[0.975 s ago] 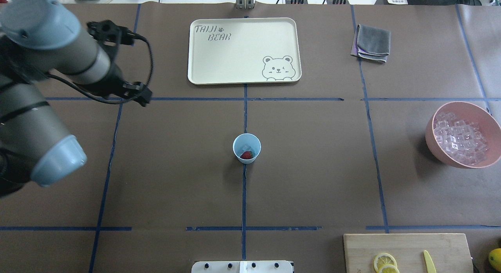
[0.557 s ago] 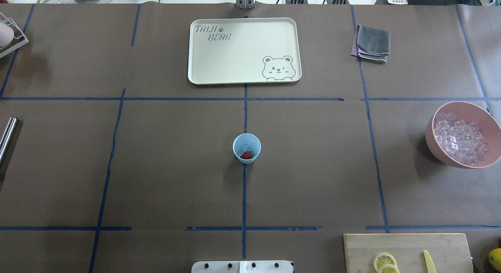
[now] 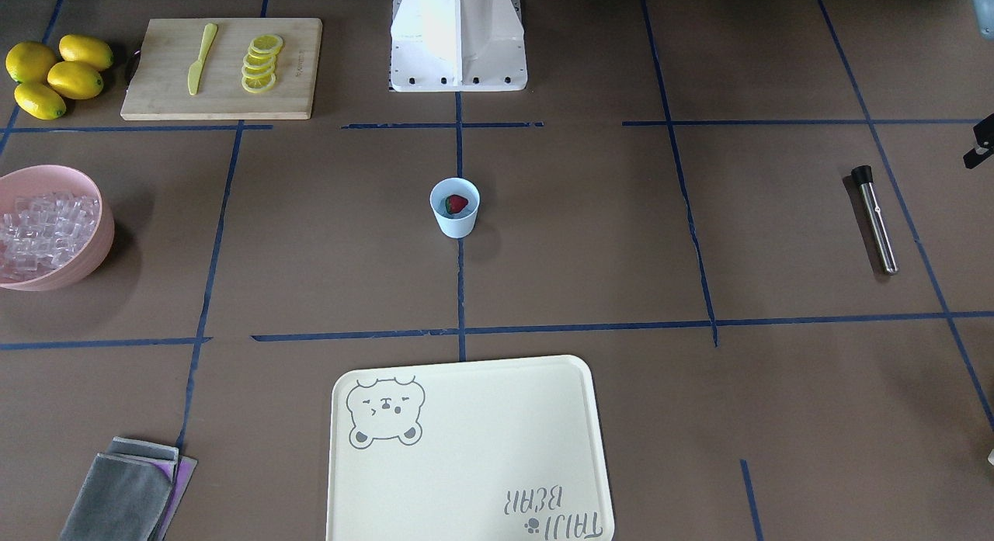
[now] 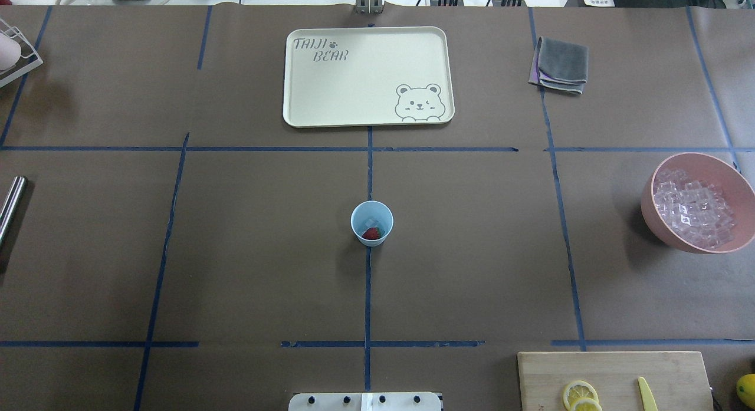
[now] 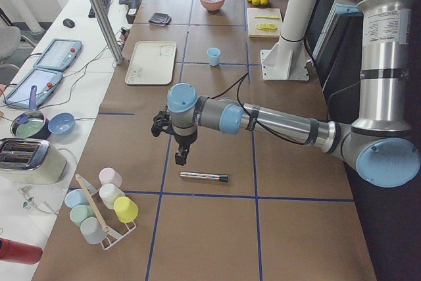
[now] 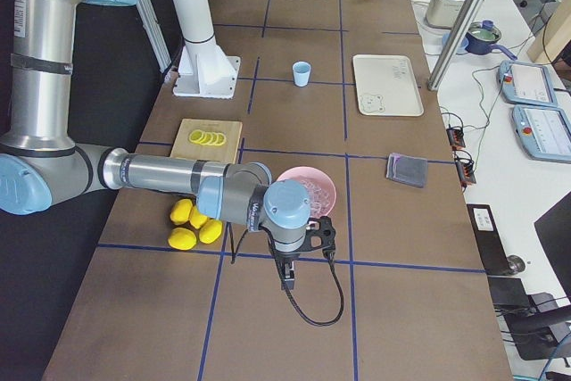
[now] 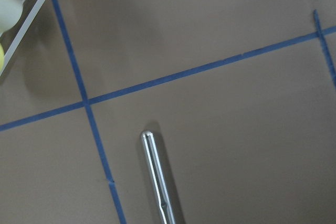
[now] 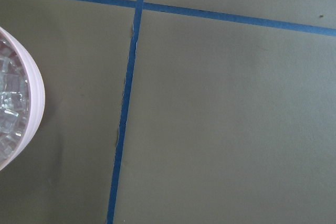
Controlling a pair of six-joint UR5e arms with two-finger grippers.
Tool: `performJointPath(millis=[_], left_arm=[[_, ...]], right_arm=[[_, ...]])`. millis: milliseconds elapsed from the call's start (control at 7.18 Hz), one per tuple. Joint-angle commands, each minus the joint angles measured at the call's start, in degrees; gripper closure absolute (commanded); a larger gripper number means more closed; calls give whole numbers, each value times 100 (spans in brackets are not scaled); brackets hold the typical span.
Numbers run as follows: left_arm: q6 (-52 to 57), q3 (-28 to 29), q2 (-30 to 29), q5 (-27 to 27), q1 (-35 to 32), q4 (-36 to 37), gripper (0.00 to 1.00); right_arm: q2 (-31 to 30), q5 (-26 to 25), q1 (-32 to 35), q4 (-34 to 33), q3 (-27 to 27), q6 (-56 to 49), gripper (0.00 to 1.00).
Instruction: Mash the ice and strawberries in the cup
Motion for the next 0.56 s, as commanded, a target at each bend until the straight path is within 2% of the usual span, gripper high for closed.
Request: performJointPath(millis=[0,139,418], left_arm=[[-1224,882,10,41,232,-1723,0],[-1830,1201,1,76,617,-2464,0],[-2799,1615,-16,698,1504,-3364,0]], right_arm=[[-3,0,0,0,1,-3,0],[-3,0,0,0,1,-3,0],[-11,0,0,0,1,-3,0]])
